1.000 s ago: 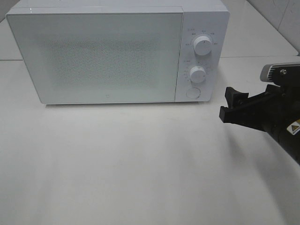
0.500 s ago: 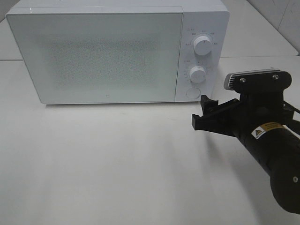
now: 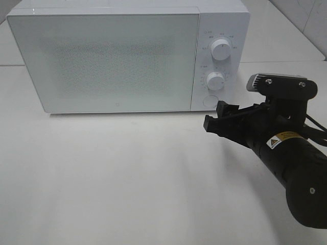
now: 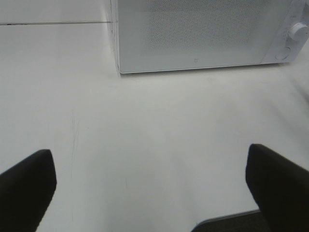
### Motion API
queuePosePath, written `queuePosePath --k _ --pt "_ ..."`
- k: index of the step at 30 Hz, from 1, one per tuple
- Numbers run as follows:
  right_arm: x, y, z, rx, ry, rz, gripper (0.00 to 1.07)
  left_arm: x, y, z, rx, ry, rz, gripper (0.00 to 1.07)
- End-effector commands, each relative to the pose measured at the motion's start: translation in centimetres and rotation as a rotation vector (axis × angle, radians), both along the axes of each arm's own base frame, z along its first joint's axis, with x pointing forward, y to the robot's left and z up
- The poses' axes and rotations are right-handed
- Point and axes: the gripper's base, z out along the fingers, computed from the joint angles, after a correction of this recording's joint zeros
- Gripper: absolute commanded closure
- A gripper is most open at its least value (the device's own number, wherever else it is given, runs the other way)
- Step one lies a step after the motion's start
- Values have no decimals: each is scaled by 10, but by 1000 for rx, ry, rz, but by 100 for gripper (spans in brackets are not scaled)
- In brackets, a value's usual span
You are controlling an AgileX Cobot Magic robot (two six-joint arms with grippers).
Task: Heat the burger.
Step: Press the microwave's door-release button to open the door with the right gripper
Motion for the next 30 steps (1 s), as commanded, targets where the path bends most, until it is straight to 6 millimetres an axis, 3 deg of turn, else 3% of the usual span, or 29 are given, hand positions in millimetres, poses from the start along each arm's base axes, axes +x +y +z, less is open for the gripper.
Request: queuePosePath --k 1,9,17,21,25,30 --pt "1 2 2 162 7 -44 51 -2 -1 0 -13 -19 -1 6" --pt "1 3 2 749 59 -220 79 -2 -1 0 -13 -19 -1 6" --pt "1 3 0 1134 106 -346 89 -2 -1 0 -13 -19 -1 6" --pt "0 3 -1 1221 135 -384 95 -2 -1 0 -13 -19 -1 6" --pt "0 5 -3 1285 170 -422 107 -2 -1 0 -13 -19 -1 6" --pt "4 8 -1 1301 171 -422 107 -2 -1 0 -13 -19 -1 6"
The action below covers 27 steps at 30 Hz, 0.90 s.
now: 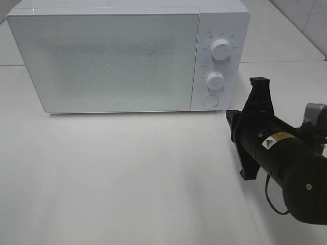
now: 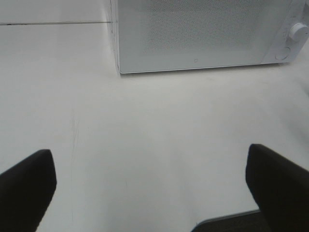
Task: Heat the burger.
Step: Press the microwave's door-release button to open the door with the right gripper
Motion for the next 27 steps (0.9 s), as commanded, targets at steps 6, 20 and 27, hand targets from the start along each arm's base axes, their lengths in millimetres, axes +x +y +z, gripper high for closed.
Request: queuePosePath --k 6,20,27 --pt "14 13 -2 24 1 -5 107 -2 -1 0 -13 -19 -1 6" --pt "46 20 -19 -3 12 -49 107 -2 -1 0 -13 -19 -1 6" --pt "63 18 -18 -27 32 -60 107 -2 -1 0 -13 -19 -1 6"
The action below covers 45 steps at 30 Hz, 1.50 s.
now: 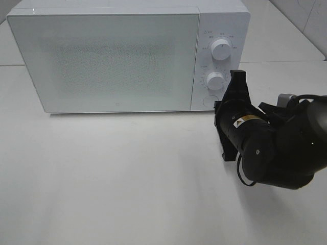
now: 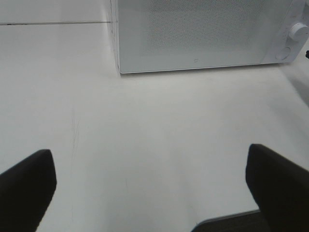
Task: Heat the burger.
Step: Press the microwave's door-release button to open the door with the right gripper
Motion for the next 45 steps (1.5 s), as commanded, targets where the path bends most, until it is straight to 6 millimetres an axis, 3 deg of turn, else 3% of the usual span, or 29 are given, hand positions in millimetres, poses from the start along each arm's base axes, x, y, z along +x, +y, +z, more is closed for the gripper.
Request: queuePosePath --k 1,22,45 --pt "12 1 2 -27 13 16 107 -2 0 0 -12 -19 0 6" --pt "46 13 -27 -25 31 5 107 -2 0 0 -12 -19 0 6" --pt "62 12 -39 -23 24 -23 107 -2 -1 0 -13 -17 -1 6"
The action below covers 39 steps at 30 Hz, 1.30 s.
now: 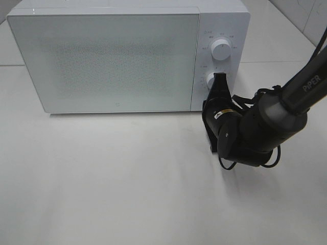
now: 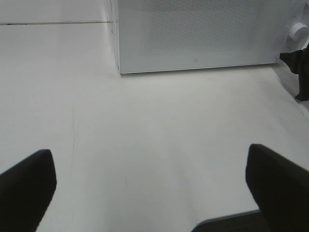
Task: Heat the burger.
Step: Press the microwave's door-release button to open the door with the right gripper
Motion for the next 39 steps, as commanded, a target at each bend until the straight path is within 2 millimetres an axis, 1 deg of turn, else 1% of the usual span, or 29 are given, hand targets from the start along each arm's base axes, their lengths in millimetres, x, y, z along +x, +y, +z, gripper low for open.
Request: queuePosePath --k 1,5,7,10,16,25,28,30,34,35,36,38,39 --pt "6 1 1 9 -20 -6 107 -1 0 0 -12 -15 0 6" --pt "10 0 2 13 -28 -13 107 0 -1 0 -11 -7 0 6" --pt "12 -5 4 10 -44 -28 107 0 -1 0 -11 -7 0 6" --pt "12 -5 4 9 -43 -31 107 0 -1 0 -11 -7 0 6" --pt "16 -13 4 6 -50 -50 107 0 -1 0 -11 -7 0 6" --pt "16 -13 4 19 -50 -57 107 0 -1 0 -11 -7 0 6" --pt "21 -10 8 30 -69 -52 107 0 -1 0 -11 -7 0 6" --pt "27 -6 14 39 -97 -51 107 0 -1 0 -11 -7 0 6" --pt "34 -8 20 45 -141 -64 107 0 -1 0 -11 -7 0 6" --pt "38 -7 24 53 -172 -74 107 0 -1 0 -11 -7 0 6" --pt "45 -9 29 38 -238 -83 107 0 -1 0 -11 -7 0 6" --pt "47 -8 30 32 -265 -80 107 0 -1 0 -11 -7 0 6" --pt "52 -6 34 27 -324 -85 107 0 -1 0 -11 -7 0 6"
